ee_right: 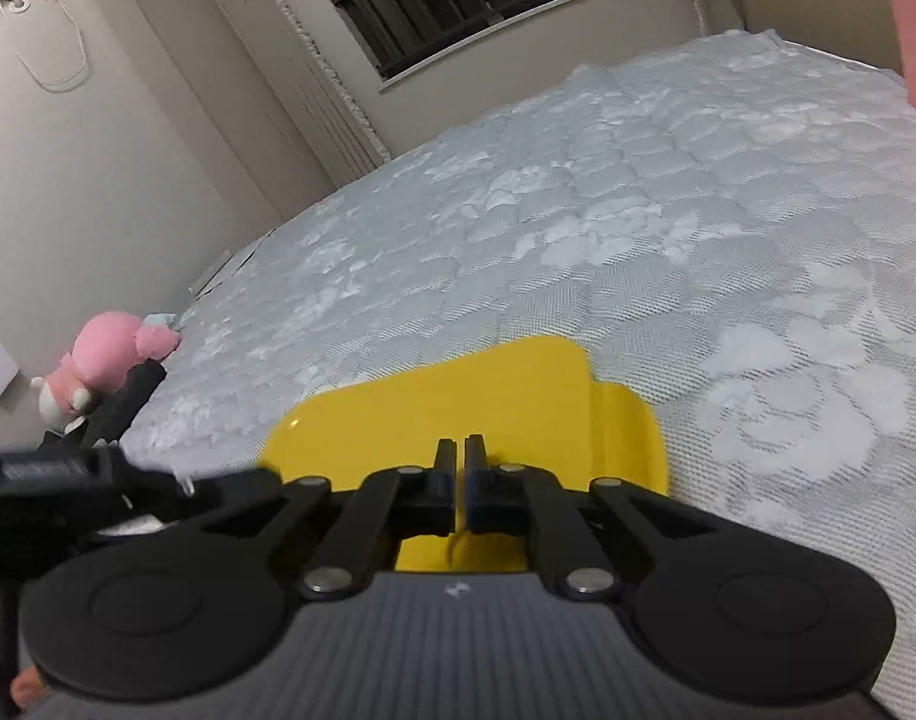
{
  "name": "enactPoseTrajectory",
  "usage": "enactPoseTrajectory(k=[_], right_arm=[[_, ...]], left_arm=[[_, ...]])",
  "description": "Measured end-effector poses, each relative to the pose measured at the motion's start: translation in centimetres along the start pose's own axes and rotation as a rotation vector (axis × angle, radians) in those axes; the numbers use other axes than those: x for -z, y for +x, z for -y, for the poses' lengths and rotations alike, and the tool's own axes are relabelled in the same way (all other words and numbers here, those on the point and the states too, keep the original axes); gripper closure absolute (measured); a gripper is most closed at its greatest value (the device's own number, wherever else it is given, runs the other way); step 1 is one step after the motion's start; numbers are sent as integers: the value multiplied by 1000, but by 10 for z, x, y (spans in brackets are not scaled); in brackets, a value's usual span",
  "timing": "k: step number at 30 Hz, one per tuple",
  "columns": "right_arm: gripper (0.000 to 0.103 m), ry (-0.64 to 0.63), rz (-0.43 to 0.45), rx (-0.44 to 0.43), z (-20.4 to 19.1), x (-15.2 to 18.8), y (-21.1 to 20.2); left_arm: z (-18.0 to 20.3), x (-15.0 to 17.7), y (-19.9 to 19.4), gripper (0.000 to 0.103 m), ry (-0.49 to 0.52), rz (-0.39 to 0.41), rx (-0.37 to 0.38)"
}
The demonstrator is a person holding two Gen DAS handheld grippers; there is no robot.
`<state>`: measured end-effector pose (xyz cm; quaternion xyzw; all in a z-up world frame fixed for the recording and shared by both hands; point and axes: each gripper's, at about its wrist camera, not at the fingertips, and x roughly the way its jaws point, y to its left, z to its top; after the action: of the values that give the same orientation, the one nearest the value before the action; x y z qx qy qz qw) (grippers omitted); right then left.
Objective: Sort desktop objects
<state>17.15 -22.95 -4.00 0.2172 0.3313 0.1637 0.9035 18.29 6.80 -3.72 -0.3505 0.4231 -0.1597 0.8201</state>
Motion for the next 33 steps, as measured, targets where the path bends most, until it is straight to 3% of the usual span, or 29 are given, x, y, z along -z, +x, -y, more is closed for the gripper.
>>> enactPoseTrajectory(k=[4, 8, 13, 19, 22, 23, 25, 28, 30, 33], right_arm=[[103, -60, 21, 33, 1, 2, -4], [103, -103, 37, 71, -11, 5, -1], [103, -50, -9, 3, -19, 16, -12], [103, -41, 15, -24, -22, 16, -7], [99, 5, 65, -65, -16, 4, -16], [98, 6, 108, -37, -15, -1, -20], [94, 9, 133, -1, -12, -8, -15], [94, 39, 113, 26, -5, -9, 5], [103, 50, 112, 32, -1, -1, 17], [103, -45, 164, 74, -11, 12, 17]], left_arm=[[-21, 7, 4, 100, -71, -30, 46], [-24, 8, 3, 100, -66, -7, 55], [-15, 4, -10, 100, 13, 98, -75], [-15, -10, -10, 100, 3, 57, -78], [-4, -18, -16, 66, 14, 95, -31], [1, -19, -19, 58, 27, 115, -24], [13, -23, -13, 56, 49, 124, -30], [19, -20, 11, 58, 46, 56, -28], [19, -15, 23, 64, 65, 44, -36], [16, -15, 29, 68, 81, 47, -38]])
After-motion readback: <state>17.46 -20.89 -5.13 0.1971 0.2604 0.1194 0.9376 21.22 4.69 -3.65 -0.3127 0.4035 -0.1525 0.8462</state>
